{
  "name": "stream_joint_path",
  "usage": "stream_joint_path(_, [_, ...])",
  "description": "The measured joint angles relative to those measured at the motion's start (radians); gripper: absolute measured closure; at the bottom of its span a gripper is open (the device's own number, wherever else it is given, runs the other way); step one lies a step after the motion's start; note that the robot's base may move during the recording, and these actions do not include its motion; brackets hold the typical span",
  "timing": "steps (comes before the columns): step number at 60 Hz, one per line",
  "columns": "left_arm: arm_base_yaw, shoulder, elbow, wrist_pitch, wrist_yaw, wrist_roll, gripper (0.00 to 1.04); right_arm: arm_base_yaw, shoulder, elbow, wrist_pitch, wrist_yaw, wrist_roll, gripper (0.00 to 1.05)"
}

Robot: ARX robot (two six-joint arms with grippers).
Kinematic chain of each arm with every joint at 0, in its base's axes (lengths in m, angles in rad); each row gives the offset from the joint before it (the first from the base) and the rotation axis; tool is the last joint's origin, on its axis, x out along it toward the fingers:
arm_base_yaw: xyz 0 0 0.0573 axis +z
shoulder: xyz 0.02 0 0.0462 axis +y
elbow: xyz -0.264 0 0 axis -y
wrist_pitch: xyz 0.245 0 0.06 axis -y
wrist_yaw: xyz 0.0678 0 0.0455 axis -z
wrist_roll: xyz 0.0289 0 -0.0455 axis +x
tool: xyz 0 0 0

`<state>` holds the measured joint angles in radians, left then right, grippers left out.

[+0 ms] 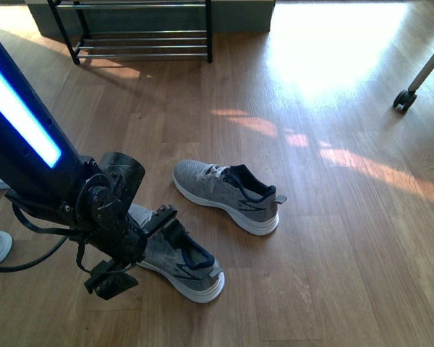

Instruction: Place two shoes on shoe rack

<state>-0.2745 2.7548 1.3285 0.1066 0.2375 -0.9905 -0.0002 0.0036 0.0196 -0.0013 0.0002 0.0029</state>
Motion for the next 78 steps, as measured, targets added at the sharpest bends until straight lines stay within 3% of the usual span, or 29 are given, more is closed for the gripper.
stream_joint_path(26, [-0.069,-0.006,0.002,-0.007,0.050,0.082,0.09,0.000,0.000,0.000,0.000,0.000,0.000,0.09])
stream_joint_path(52, [-0.008,0.033,0.052,-0.032,-0.071,0.082,0.10,0.000,0.000,0.000,0.000,0.000,0.000,0.09])
stream_joint_path(78, [-0.006,0.047,0.053,-0.017,-0.150,0.124,0.80,0.000,0.000,0.000,0.000,0.000,0.000,0.09])
